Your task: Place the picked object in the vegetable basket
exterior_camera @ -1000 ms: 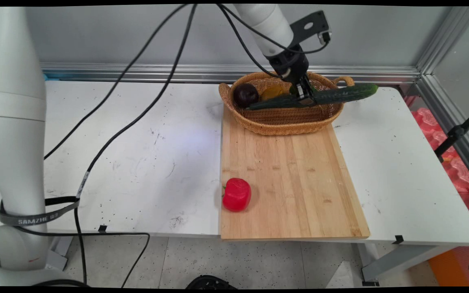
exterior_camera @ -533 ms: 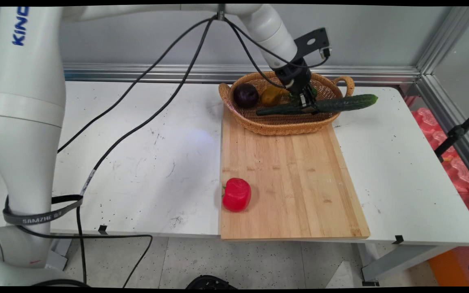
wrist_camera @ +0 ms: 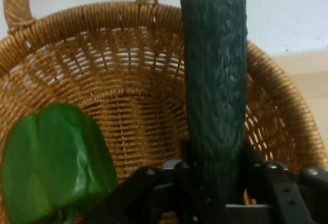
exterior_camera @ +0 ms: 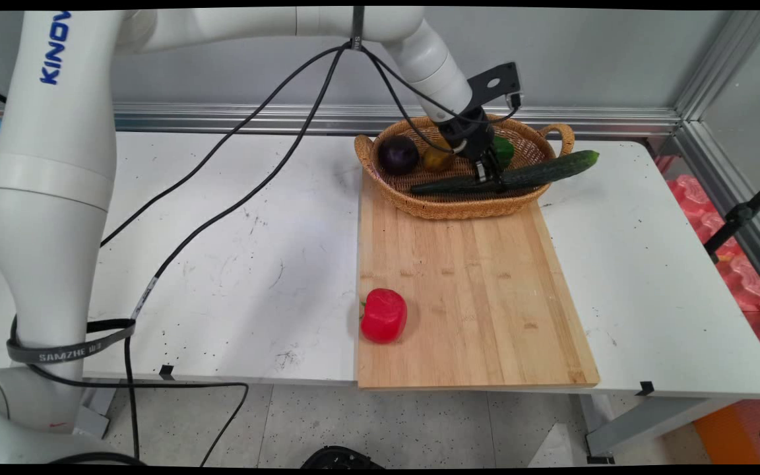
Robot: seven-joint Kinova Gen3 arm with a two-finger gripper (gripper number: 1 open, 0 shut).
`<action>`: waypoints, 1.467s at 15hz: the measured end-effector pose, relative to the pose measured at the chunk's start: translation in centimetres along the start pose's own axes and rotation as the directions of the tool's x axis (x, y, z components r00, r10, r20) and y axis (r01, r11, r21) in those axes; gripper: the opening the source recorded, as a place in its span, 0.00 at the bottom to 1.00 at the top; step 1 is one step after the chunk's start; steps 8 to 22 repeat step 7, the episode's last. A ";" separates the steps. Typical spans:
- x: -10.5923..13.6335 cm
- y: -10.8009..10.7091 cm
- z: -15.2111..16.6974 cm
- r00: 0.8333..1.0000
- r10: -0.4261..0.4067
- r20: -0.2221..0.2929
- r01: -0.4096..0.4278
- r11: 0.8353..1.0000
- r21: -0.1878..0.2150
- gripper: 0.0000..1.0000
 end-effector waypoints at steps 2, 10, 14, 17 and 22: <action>-0.4 -0.1 0.1 1.000 0.000 0.000 0.000 1.000 -0.002 1.00; -0.7 -0.4 -0.5 1.000 0.008 -0.018 -0.008 1.000 0.001 1.00; -0.7 -0.4 -0.5 1.000 0.008 -0.018 -0.008 1.000 0.001 1.00; -0.7 -0.4 -0.5 1.000 0.008 -0.018 -0.008 1.000 0.001 1.00; -0.7 -0.4 -0.5 1.000 0.008 -0.018 -0.008 1.000 0.001 1.00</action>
